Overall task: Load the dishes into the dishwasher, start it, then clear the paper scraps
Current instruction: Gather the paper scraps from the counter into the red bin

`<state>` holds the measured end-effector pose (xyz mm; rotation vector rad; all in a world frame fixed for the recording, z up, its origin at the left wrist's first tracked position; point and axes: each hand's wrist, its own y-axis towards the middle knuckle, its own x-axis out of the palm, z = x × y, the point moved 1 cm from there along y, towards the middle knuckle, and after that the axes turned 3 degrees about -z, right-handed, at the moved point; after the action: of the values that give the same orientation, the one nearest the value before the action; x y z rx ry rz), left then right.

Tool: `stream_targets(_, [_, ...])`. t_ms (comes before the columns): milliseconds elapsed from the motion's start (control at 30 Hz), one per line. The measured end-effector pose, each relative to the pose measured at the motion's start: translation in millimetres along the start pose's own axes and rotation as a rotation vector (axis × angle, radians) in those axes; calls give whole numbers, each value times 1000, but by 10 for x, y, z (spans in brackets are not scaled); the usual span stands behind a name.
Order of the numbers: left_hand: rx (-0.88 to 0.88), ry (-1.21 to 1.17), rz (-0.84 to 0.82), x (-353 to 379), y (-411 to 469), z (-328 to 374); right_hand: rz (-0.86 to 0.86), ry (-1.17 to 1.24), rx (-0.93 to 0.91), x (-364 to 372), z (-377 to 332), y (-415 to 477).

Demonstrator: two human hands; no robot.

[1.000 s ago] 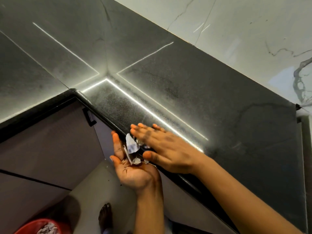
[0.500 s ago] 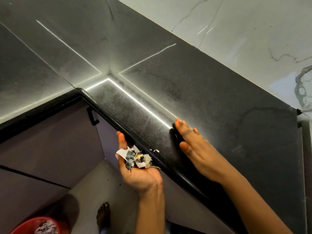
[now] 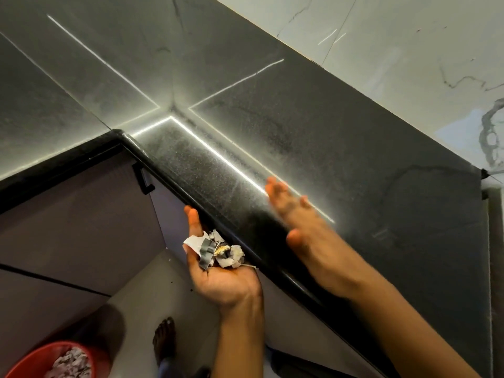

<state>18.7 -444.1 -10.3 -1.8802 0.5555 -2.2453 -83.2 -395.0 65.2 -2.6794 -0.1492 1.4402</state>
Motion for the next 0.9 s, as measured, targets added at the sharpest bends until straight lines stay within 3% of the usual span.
stream_targets(67, [95,64,-21,36,-61,-45,120,-90,230,-92,259,-93])
stream_targets(133, [80,73,-46,14,-82,-48,85,-225,388,-121,377,-168])
stream_targets(233, [78,59,-41,-30,-79,-62,-29,-360,325,61,241,-134])
stream_targets(333, [51,54,-35,-41,-91,-63,-109,-421,117,223,5,-57])
stream_targets(400, [25,58,-70,-52,-99,-32,-170,-288,-50,257,-141,-5])
stream_targets(467, [-14,30,-103,-44,-123,-12,-238,135,-138,209,-236,5])
stream_targets(533, [0,-67,-108,-42,-143,-17,-140,422,-65,112,-208,-27])
stream_targets(567, [14,-74,-99,-36,-144,-11,-36,414,32,67,-134,-49])
stream_targets(633, [31,-20,-72,-36,-140,-5,139,183,242,19,73,-102])
stream_targets(700, [41,17,-96,-39,-159,-4,111,-134,337,53,161,-136])
stream_targets(800, [11,24,-77,-57,-127,24,-36,-378,208,248,8,-77])
stream_targets(900, [-47,55,-91,-94,-118,59,-114,-340,5,349,-218,-24])
